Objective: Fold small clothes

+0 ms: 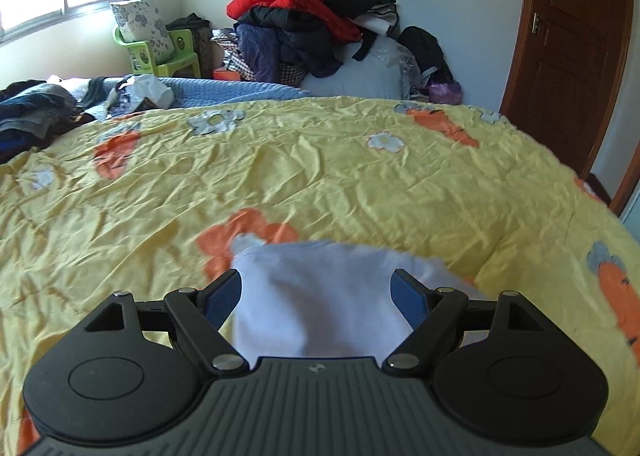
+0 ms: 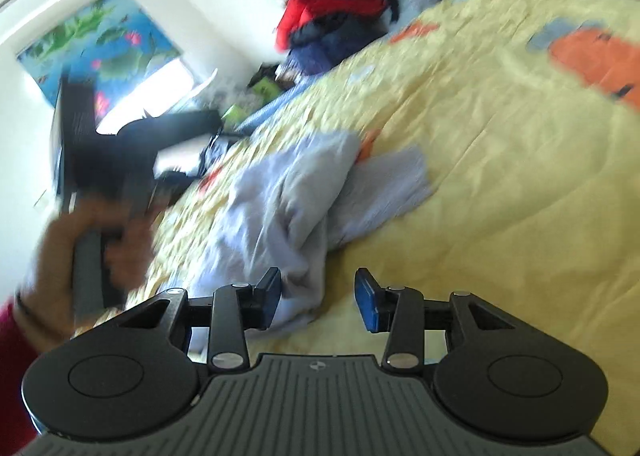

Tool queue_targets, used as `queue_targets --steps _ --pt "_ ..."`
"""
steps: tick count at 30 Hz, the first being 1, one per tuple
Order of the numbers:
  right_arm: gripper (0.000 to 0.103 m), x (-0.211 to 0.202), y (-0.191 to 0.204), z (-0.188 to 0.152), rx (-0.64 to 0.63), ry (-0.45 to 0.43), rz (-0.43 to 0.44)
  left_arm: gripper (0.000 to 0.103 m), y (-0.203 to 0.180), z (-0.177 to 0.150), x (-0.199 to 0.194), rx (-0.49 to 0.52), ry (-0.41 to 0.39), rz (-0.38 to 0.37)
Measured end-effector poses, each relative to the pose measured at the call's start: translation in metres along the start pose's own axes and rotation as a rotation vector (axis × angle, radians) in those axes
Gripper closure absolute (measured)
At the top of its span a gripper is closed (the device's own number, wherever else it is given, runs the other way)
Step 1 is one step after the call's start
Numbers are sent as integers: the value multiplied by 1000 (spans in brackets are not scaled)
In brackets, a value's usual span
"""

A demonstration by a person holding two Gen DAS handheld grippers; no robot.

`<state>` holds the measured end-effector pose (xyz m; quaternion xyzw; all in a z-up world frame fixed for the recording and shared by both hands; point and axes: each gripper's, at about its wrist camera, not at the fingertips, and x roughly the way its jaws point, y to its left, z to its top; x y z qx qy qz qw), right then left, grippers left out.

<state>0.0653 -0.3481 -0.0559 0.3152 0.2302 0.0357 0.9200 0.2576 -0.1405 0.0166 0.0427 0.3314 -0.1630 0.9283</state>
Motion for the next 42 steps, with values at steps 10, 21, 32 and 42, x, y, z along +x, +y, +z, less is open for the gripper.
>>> queue_targets --steps 10,21,32,42 --pt "59 45 43 25 -225 34 42 21 17 -59 -18 14 56 46" --pt "60 47 57 20 -319 50 -12 18 6 -77 -21 66 32 85" --pt "45 34 40 16 -229 52 -43 17 12 -81 -27 38 35 65" --pt "35 24 12 8 -106 155 36 16 37 -86 -34 -73 61 -60"
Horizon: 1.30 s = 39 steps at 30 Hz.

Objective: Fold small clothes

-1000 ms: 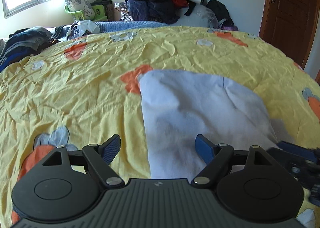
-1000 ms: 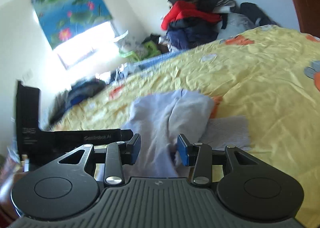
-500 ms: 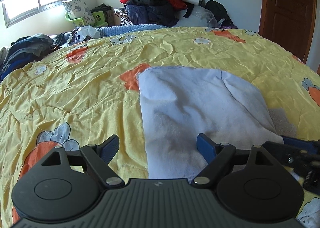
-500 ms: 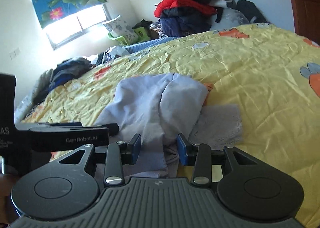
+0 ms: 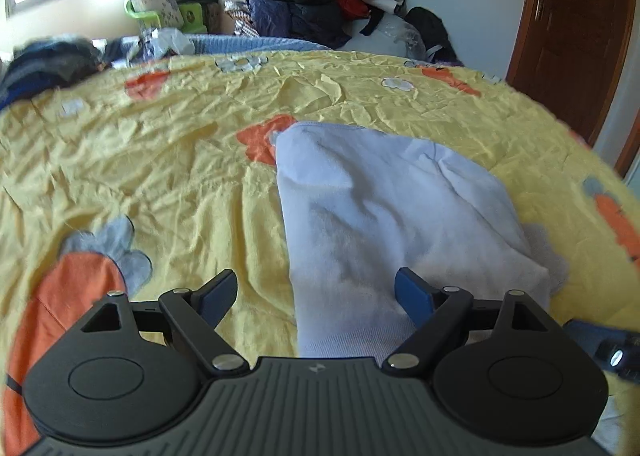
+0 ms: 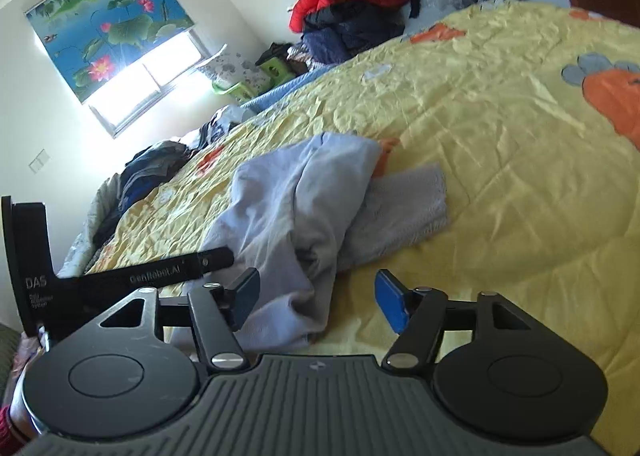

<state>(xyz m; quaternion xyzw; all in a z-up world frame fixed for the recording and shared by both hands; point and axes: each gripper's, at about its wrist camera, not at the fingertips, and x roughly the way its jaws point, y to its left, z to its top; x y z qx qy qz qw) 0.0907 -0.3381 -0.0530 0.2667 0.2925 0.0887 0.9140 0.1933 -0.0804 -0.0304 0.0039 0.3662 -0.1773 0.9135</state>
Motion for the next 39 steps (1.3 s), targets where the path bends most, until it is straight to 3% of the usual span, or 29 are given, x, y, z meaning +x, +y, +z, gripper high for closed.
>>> queue_targets --steps 4,7,11,18,20,21,22,26,33,35,39 --pt "33 9 -2 -3 17 88 106 14 37 -4 8 -196 83 -233" --pt "33 22 -4 -3 71 109 175 7 54 -2 14 -288 88 -338" --pt "37 39 -11 6 153 70 209 6 61 7 31 -357 106 -460" --pt "42 71 -10 27 181 28 177 7 63 18 61 -446 72 -542" --pt "53 77 -10 29 175 27 153 25 64 19 64 -455 68 -533" --pt "57 81 -12 30 182 28 140 51 63 20 66 -434 78 -502" --pt "65 82 -14 30 197 27 140 71 63 20 67 -413 89 -464" --pt "71 83 -17 26 238 28 144 83 74 15 60 -417 56 -464" --pt "73 94 0 20 268 60 214 84 86 21 23 -337 -30 -368" --pt "73 98 9 15 257 79 229 84 94 19 17 -337 -14 -340" --pt "69 98 22 8 190 78 163 77 110 13 26 -379 60 -299"
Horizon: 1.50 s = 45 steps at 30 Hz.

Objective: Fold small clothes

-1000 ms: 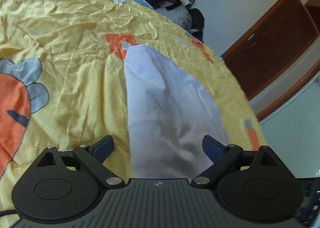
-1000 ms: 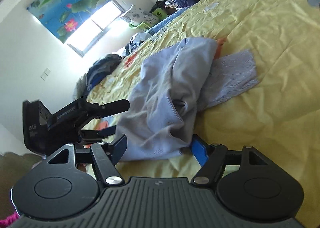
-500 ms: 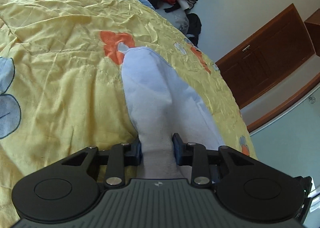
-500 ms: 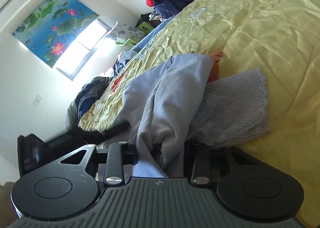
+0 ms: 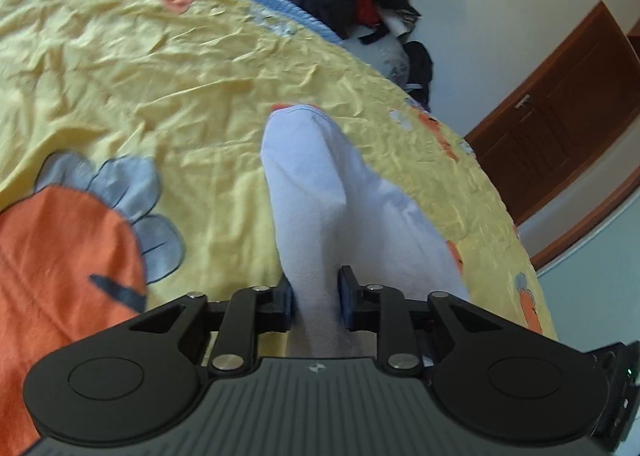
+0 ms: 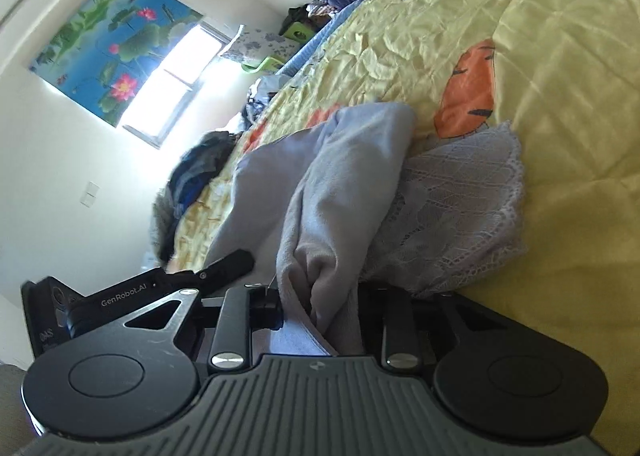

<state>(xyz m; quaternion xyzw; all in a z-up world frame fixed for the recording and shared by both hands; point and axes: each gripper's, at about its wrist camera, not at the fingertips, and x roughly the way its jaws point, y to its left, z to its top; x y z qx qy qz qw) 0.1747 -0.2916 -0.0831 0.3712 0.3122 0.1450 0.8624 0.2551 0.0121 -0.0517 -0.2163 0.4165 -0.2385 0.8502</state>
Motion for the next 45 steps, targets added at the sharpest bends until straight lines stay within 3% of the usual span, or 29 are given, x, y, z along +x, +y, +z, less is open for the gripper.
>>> queue_targets --steps 3,5,6,7,11,14,20,27,30,38,45 --pt "60 -11 12 -5 -60 -5 -47 72 -2 -1 -10 22 -23 35" --pt "59 -21 15 -9 -91 -9 -74 57 -10 -6 -20 75 -42 93" --pt "59 -26 16 -11 -102 -7 -82 43 -14 -8 -25 98 -54 123" --pt "57 -32 16 -14 -114 -3 -85 36 -18 -14 -32 122 -69 150" --pt "60 -48 14 -29 -152 16 -86 35 -31 -39 -51 213 -76 185" --pt "66 -52 14 -34 -174 7 -95 36 -36 -57 -49 288 -61 260" --pt "64 -63 31 -48 -289 7 -190 35 -44 -76 -63 291 -86 309" --pt "59 -81 44 -63 -357 -15 -222 34 -49 -96 -75 279 -95 354" --pt "54 -86 50 -70 -379 -13 -232 25 -49 -105 -82 274 -116 380" --pt "29 -99 64 -91 -480 -30 -281 19 -50 -126 -92 310 -130 451" --pt "26 -100 71 -103 -564 -37 -351 18 -41 -134 -92 290 -118 482"
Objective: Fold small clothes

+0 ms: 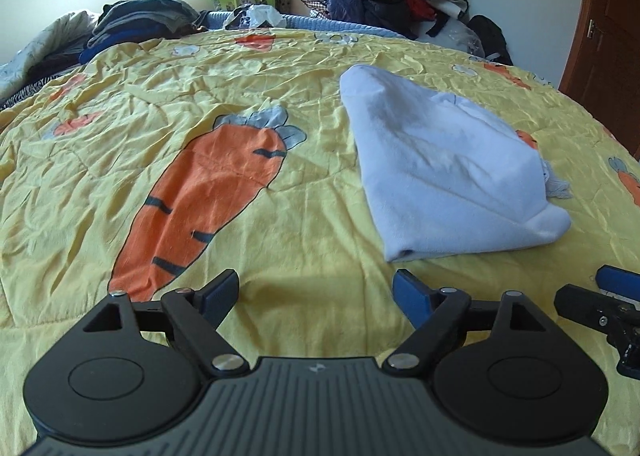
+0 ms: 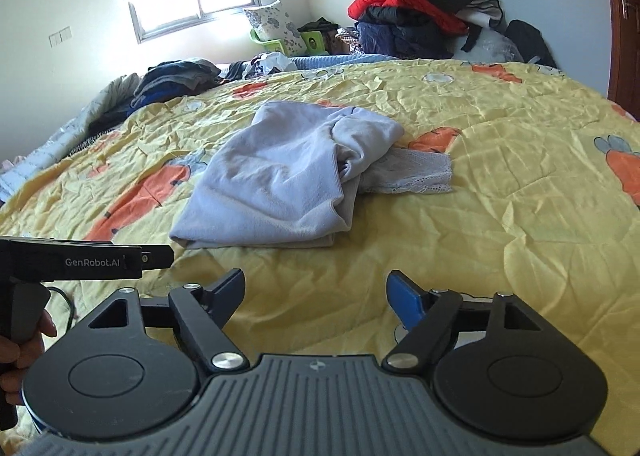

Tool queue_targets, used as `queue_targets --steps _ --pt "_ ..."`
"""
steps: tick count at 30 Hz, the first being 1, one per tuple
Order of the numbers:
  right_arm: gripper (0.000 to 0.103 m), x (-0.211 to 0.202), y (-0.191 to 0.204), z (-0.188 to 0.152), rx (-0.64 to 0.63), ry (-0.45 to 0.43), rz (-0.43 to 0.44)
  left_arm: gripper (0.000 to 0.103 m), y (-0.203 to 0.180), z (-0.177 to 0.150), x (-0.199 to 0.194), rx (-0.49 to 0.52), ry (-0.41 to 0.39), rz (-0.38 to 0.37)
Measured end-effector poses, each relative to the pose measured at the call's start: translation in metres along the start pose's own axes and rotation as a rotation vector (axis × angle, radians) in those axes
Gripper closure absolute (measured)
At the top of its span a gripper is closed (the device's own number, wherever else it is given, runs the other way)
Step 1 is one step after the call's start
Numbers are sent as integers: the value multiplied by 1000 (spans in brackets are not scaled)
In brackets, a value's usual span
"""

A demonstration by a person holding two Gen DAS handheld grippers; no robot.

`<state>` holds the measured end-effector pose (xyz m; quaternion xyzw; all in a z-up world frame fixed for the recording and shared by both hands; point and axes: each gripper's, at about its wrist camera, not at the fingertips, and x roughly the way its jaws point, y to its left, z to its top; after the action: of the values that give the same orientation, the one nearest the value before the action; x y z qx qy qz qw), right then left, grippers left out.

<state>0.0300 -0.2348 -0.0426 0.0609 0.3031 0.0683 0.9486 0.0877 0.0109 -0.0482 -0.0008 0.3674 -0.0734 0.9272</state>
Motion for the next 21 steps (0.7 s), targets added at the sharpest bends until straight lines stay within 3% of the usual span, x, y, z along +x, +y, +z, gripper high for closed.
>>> queue_targets --steps 15,21 --pt "19 5 -7 -12 -9 11 -70 1 5 -21 -6 29 -61 64" --pt "6 10 -3 -17 -55 9 -97 0 3 -30 -8 28 -93 73"
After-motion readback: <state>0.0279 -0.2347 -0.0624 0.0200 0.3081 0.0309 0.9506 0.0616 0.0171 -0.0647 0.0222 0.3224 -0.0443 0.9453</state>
